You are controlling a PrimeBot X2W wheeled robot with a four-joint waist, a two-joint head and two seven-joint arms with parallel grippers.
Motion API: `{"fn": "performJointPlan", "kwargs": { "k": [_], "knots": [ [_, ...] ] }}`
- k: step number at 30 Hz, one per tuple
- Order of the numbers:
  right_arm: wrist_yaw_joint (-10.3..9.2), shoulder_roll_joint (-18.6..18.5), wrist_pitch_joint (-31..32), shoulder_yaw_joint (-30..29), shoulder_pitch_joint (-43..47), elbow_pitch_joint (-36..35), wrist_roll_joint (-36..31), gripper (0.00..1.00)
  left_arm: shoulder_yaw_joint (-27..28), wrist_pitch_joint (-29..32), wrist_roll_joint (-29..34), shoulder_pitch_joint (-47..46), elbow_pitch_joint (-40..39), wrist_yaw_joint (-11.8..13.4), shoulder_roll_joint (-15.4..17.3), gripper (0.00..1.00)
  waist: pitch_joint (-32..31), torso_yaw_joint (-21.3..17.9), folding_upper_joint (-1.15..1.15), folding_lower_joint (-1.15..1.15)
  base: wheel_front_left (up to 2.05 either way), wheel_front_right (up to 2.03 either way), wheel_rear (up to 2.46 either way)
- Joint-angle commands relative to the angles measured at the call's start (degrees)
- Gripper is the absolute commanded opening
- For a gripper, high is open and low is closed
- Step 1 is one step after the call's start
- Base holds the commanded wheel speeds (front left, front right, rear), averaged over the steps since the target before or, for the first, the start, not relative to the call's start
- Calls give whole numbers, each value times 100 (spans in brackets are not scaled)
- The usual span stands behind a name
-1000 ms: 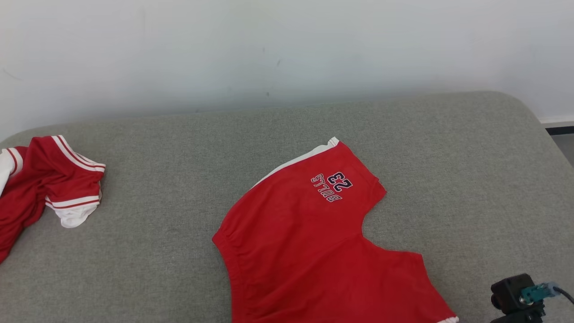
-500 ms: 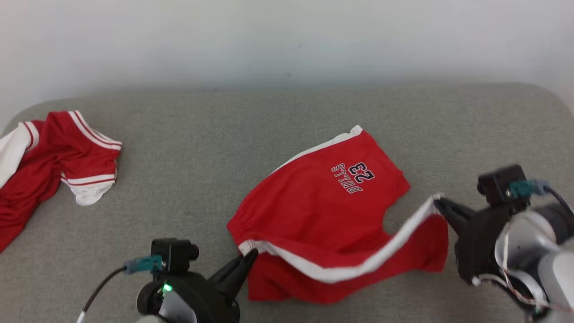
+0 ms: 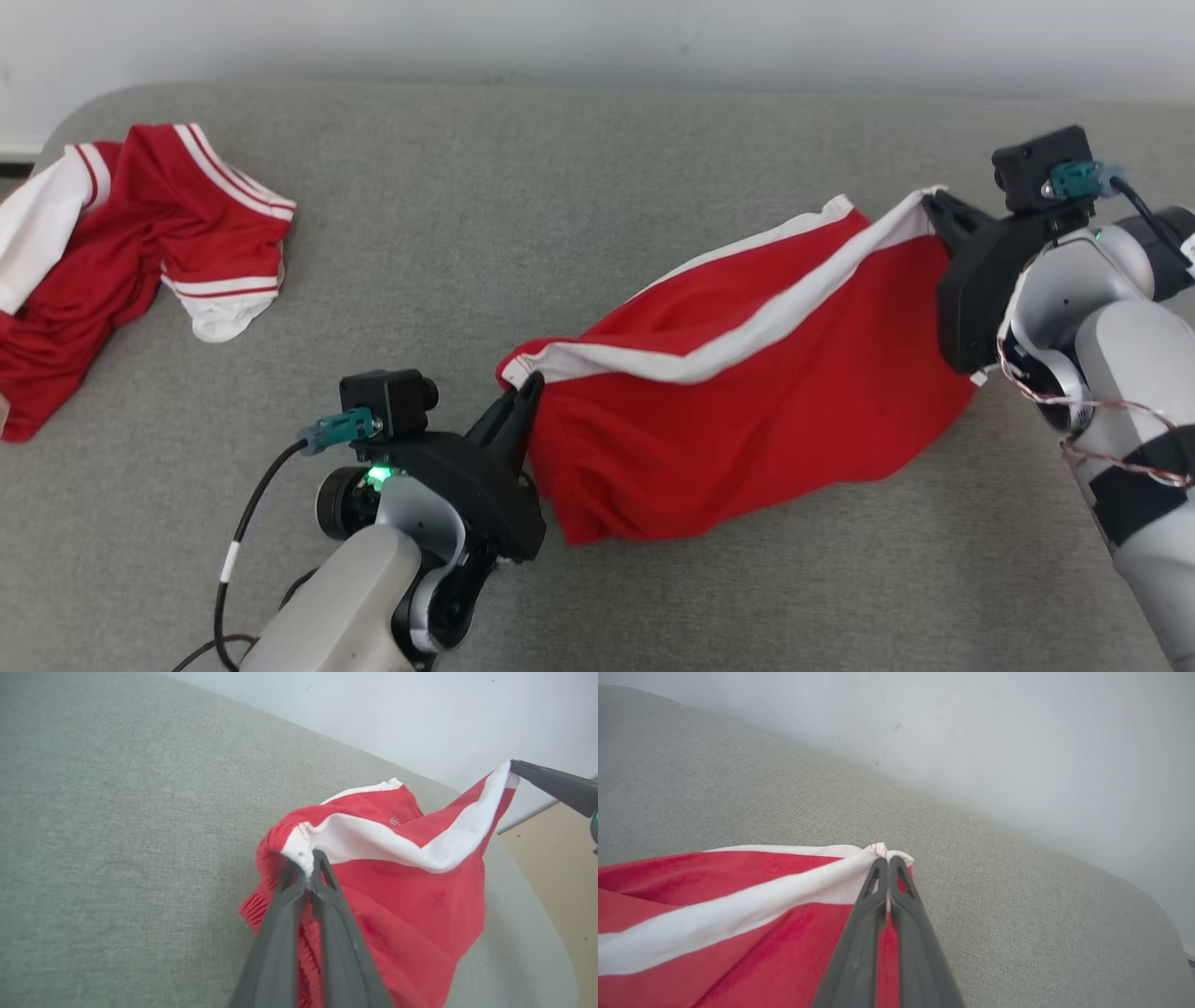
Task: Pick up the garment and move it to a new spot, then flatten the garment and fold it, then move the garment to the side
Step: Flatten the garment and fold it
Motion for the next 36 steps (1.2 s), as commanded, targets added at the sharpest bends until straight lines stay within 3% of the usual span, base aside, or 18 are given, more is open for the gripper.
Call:
{"fn": "performJointPlan", "kwargs": {
  "k": [1, 14, 15, 16, 17, 18, 19, 24, 30, 36],
  "knots": [
    [-13, 105, -150, -57, -209, 297, -132, 0, 51, -104, 50, -176, 181, 63, -95, 0, 307, 293, -1, -2, 0, 0, 0],
    [-14, 549, -891, -389, -879, 1872, -713, 0, 34, -380, 110, -672, 1034, 174, -527, 0, 385, 406, -1, -2, 0, 0, 0],
    [-13, 581, -954, -431, -902, 1971, -738, 0, 22, -405, 104, -686, 1082, 170, -553, 18, 372, 401, -1, -2, 0, 0, 0],
    [-13, 611, -1039, -494, -934, 2058, -769, 0, 16, -419, 97, -699, 1128, 163, -571, 66, 357, 392, -1, -2, 0, 0, 0],
    [-13, 637, -1129, -544, -972, 2142, -808, 0, 15, -463, 98, -717, 1175, 157, -581, 100, 344, 380, -1, -2, 0, 0, 0],
    [-13, 676, -1215, -598, -991, 2230, -830, 24, 18, -511, 111, -731, 1213, 161, -590, 100, 327, 367, -1, -2, 0, 0, 0],
    [-13, 732, -1284, -652, -1000, 2325, -836, 98, 12, -556, 124, -734, 1243, 132, -601, 100, 305, 354, -1, -2, 0, 0, 0],
    [-13, 876, -1501, -736, -1033, 2694, -839, 100, -40, -820, 191, -639, 1337, 33, -589, 100, 132, 307, -1, -2, 0, 0, 0],
    [-13, 933, -1449, -697, -929, 2992, -508, 100, 58, -1168, 404, -259, 1222, 30, -315, 100, -153, 254, -1, -2, 0, 0, 0],
    [-13, 790, -1273, -659, -698, 3164, -120, 100, 580, -1266, 950, 454, 429, 140, 64, 100, -388, 297, -1, -2, 0, 0, 0]
  ]
}}
